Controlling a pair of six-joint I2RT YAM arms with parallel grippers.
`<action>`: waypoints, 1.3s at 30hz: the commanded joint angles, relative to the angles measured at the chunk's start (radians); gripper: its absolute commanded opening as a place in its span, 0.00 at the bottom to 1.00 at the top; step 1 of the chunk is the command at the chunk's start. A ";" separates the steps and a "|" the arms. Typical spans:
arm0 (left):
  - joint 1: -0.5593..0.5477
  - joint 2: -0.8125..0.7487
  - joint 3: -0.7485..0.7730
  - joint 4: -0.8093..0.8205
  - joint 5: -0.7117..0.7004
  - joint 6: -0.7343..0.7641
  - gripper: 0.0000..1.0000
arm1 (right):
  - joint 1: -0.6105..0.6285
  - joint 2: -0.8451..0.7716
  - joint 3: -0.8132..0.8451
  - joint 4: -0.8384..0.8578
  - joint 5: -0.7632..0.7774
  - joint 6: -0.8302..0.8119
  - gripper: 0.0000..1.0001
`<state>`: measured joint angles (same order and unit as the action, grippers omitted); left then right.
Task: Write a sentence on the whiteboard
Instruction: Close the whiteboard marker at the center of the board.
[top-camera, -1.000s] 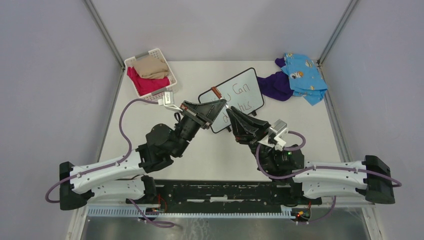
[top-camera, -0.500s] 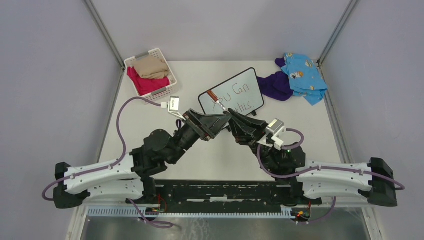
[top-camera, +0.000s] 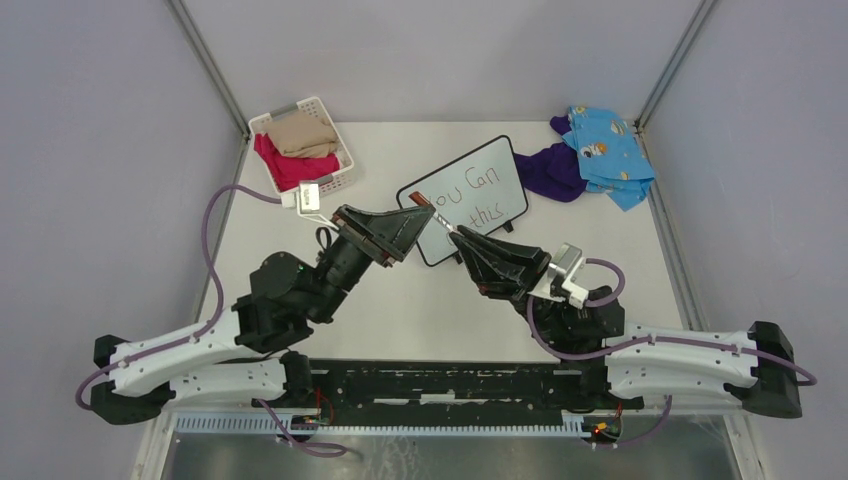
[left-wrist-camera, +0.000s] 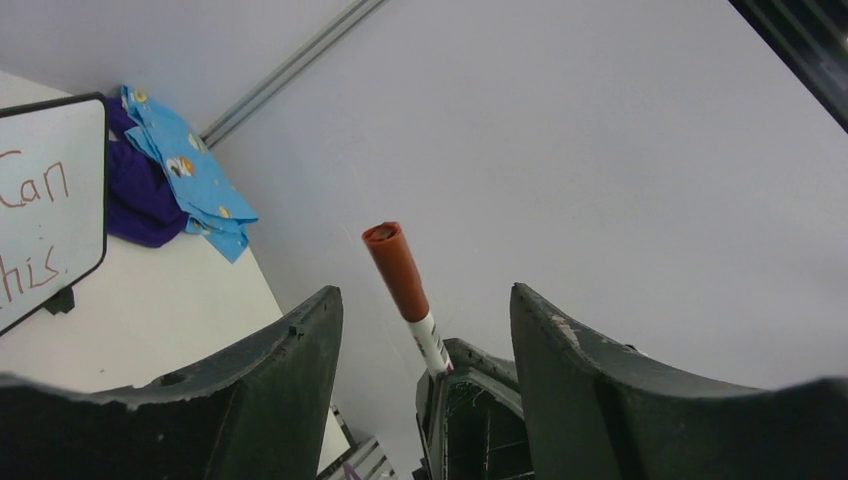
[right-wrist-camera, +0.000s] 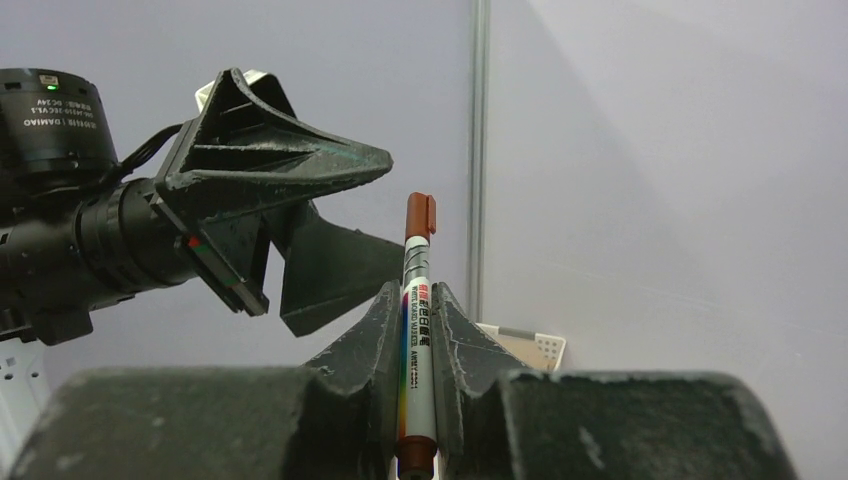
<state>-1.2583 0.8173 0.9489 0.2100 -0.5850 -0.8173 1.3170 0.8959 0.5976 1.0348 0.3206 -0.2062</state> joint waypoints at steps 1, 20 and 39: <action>0.008 0.004 0.055 0.015 0.013 0.081 0.64 | -0.001 -0.007 -0.002 0.022 -0.042 0.018 0.00; 0.080 -0.026 0.027 -0.004 0.045 0.024 0.40 | -0.002 -0.020 -0.009 0.028 -0.074 0.037 0.00; 0.095 0.027 -0.014 0.065 0.176 -0.064 0.02 | -0.001 -0.008 -0.002 0.034 -0.049 0.022 0.00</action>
<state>-1.1610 0.8257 0.9581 0.2302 -0.4839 -0.8383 1.3151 0.8909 0.5903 1.0374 0.2687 -0.1814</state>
